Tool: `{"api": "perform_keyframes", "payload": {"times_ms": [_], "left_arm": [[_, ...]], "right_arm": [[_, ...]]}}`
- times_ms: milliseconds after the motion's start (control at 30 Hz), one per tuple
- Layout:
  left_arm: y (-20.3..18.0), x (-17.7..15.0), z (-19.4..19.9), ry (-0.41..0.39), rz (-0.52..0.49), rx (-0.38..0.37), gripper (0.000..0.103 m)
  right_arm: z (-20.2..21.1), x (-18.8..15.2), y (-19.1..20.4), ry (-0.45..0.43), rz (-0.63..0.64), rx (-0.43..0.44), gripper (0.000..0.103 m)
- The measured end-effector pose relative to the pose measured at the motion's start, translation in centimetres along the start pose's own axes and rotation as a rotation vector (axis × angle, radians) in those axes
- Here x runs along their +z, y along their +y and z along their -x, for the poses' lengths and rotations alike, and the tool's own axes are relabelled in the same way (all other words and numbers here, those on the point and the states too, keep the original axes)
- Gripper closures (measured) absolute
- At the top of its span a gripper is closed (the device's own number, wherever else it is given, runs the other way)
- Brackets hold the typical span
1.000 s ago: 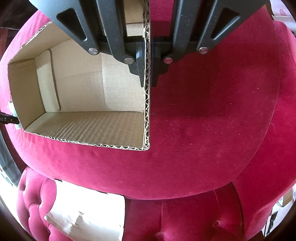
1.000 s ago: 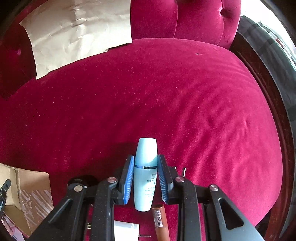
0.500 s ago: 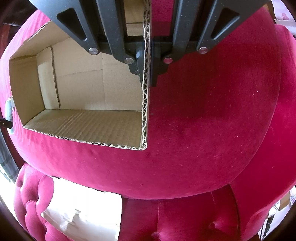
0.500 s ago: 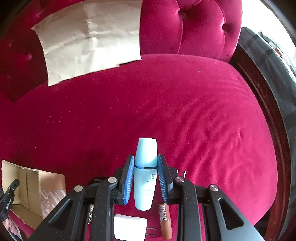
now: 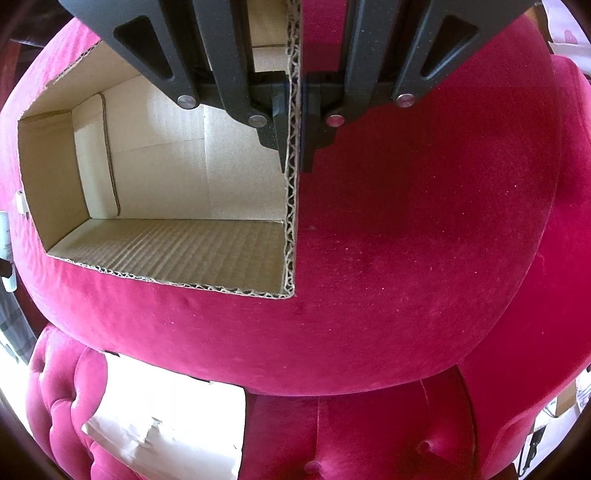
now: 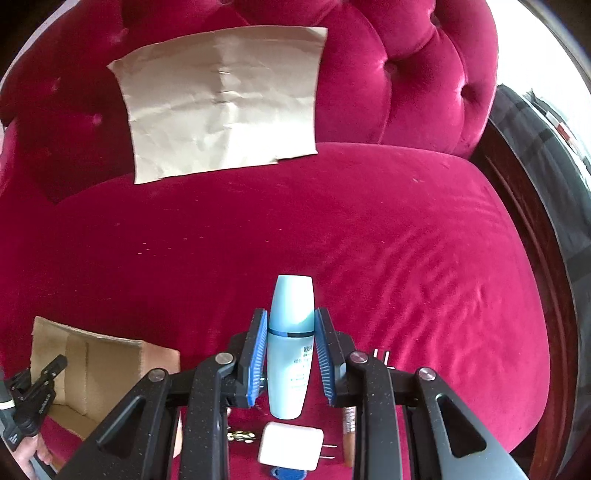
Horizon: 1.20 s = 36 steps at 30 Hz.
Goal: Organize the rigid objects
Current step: 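Close the right tool on the blue-white bottle and lift it, then carry the bottle over the box with the right tool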
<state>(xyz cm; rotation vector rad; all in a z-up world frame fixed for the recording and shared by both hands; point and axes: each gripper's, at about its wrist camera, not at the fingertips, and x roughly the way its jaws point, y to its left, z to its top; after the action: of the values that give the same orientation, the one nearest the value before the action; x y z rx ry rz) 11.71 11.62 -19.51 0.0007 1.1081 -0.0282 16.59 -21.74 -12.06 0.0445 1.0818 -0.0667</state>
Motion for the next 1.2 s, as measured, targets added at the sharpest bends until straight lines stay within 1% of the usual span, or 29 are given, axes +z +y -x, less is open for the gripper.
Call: {"api": "perform_keyframes", "payload": {"times_ms": [233, 733, 900, 1200], "left_arm": [[0.0, 0.0, 0.1, 0.005, 0.002, -0.003, 0.100], [0.1, -0.2, 0.1, 0.000, 0.000, -0.001, 0.100], [0.1, -0.1, 0.1, 0.001, 0.002, -0.002, 0.100], [0.2, -0.2, 0.2, -0.002, 0.002, -0.004, 0.100]], "right_arm": [[1.8, 0.2, 3.0, -0.029, 0.057, 0.047, 0.076], [3.7, -0.9, 10.5, -0.032, 0.198, 0.158, 0.076], [3.5, -1.3, 12.2, -0.015, 0.209, 0.193, 0.076], [2.8, -2.7, 15.0, 0.011, 0.240, 0.229, 0.076]]}}
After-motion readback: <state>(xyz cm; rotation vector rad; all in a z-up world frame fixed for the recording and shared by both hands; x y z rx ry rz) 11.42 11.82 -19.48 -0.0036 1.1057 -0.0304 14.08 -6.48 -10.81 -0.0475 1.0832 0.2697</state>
